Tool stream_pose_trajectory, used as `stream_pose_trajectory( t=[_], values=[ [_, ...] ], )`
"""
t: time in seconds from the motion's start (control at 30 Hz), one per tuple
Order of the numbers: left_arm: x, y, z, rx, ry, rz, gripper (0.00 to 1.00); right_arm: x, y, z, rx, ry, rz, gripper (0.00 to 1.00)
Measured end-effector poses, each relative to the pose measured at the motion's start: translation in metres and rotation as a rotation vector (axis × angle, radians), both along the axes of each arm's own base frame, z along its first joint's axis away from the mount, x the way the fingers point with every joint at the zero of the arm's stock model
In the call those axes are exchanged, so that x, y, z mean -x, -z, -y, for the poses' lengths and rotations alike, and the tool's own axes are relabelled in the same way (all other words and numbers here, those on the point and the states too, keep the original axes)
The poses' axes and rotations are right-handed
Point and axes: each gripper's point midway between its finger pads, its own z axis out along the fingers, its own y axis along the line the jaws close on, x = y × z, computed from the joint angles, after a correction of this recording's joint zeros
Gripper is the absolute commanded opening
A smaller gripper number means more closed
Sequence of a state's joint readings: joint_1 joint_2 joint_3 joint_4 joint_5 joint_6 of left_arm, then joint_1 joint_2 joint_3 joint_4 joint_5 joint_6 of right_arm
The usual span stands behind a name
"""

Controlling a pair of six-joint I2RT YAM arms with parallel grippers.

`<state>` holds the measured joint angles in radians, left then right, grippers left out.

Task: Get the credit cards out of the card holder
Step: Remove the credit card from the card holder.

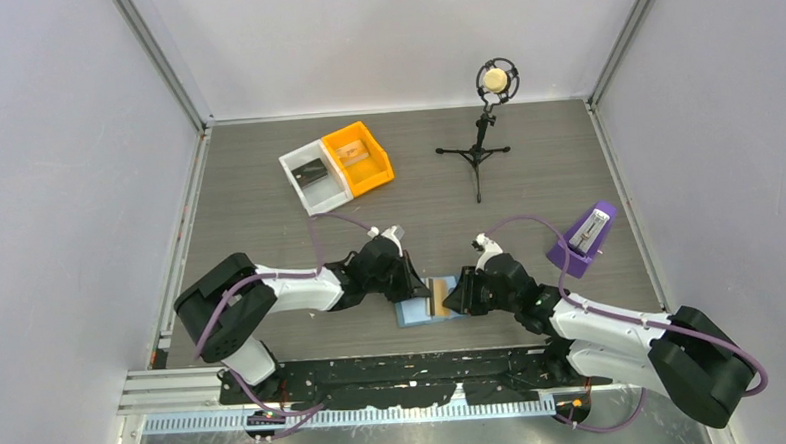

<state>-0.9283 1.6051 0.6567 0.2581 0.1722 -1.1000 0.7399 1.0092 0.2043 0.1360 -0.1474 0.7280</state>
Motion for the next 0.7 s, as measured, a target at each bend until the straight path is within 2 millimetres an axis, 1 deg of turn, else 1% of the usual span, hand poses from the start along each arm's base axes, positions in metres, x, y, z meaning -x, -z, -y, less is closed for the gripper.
stream_pose_trajectory(
  t=[0.37, 0.53, 0.63, 0.7],
  values=[
    [0.002, 0.0, -0.016, 0.001, -0.008, -0.021, 0.0, -0.001, 0.0, 0.003, 0.007, 0.019, 0.001, 0.29],
    [0.005, -0.006, -0.011, 0.041, 0.025, -0.019, 0.0, -0.001, 0.0, 0.003, 0.007, 0.019, 0.001, 0.29],
    [0.006, -0.009, -0.007, 0.067, 0.043, -0.018, 0.04, -0.001, -0.002, 0.003, 0.003, 0.016, 0.007, 0.29],
    [0.007, -0.011, -0.005, 0.077, 0.053, -0.02, 0.04, 0.0, -0.006, 0.003, -0.004, 0.013, 0.013, 0.29]
  ],
)
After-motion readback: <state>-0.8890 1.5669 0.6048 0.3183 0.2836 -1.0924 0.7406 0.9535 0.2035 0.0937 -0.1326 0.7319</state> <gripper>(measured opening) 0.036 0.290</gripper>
